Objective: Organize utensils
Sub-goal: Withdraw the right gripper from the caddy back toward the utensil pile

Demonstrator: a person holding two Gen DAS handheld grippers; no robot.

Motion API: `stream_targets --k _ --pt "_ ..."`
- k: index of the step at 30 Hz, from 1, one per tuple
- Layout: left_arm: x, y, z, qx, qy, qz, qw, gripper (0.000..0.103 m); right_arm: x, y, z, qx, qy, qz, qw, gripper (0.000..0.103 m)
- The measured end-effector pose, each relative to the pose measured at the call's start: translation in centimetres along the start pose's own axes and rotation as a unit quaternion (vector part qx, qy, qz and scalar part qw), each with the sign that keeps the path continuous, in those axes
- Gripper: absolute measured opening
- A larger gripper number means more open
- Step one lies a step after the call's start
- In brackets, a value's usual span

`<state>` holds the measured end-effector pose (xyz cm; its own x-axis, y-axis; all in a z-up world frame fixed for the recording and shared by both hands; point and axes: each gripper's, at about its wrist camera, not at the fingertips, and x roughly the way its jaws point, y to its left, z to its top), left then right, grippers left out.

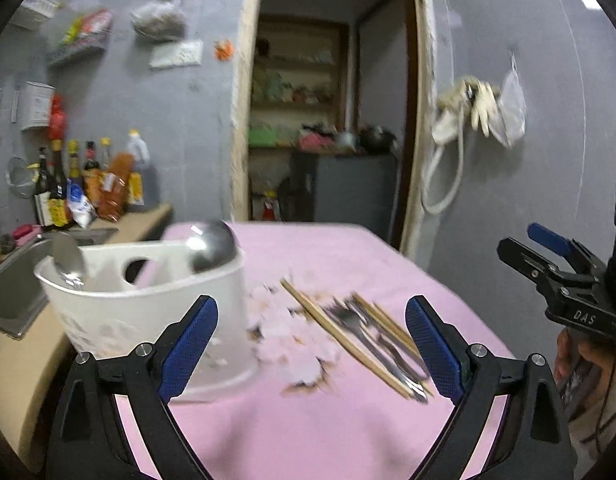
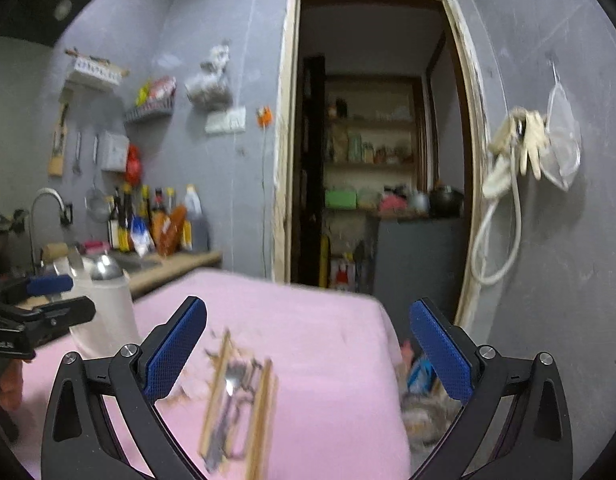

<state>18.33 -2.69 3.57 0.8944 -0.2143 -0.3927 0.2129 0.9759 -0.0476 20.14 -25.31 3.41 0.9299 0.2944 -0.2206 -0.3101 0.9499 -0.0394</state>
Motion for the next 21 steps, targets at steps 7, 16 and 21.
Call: stream_targets --k 7,16,21 --pt "4.5 -1.6 -1.0 0.004 0.090 -0.019 0.9958 0.066 2.3 -2.4 -2.0 0.027 0.091 0.032 0.995 0.078" --pt "10.9 0.1 -1.6 -0.068 0.189 -0.034 0.9790 0.024 7.6 -1.9 -3.7 0.023 0.215 0.100 0.971 0.037" --pt "13.4 0.9 -1.7 -0.095 0.218 -0.033 0.9708 0.018 9.3 -1.4 -4.1 0.018 0.245 0.113 0.963 0.032"
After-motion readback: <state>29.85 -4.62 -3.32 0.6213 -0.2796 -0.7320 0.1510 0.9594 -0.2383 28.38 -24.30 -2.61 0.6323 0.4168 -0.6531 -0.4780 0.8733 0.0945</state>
